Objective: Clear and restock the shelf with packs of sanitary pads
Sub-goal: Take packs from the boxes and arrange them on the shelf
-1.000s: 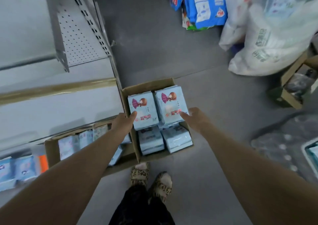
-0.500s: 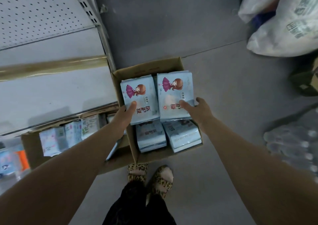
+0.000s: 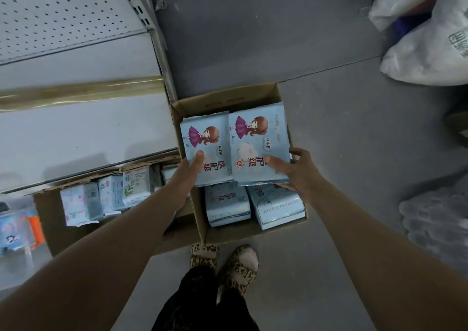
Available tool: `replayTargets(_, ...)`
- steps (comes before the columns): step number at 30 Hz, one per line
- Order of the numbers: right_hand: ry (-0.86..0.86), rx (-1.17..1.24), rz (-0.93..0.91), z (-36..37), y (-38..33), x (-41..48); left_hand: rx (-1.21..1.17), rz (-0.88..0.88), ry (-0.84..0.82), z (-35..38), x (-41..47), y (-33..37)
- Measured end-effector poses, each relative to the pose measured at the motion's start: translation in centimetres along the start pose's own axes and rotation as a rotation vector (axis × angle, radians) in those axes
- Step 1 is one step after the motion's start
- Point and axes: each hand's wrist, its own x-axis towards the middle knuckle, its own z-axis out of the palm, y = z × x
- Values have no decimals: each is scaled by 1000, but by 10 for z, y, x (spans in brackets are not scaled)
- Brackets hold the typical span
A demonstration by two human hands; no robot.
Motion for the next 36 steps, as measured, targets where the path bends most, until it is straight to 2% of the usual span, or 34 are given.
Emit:
replayTargets(3, -29, 73, -70, -3, 3, -3, -97, -41, -7, 4, 5, 1)
replayTargets(9, 87, 262, -61, -17, 31, -6, -173, -144, -35, 8, 9, 1)
replayTargets(16, 72, 299, -59, -20, 43, -4, -327, -180, 46, 26, 8, 4)
replayTargets(23, 75, 268, -55, -21, 41, 1, -315, -190, 106, 28, 6, 0)
replayTargets(29, 94, 232, -68, -24, 46, 0, -317, -174, 85, 31, 2, 0)
replayTargets(36, 157, 233, -53, -20, 54, -8, -155, -123, 91, 27, 2, 14)
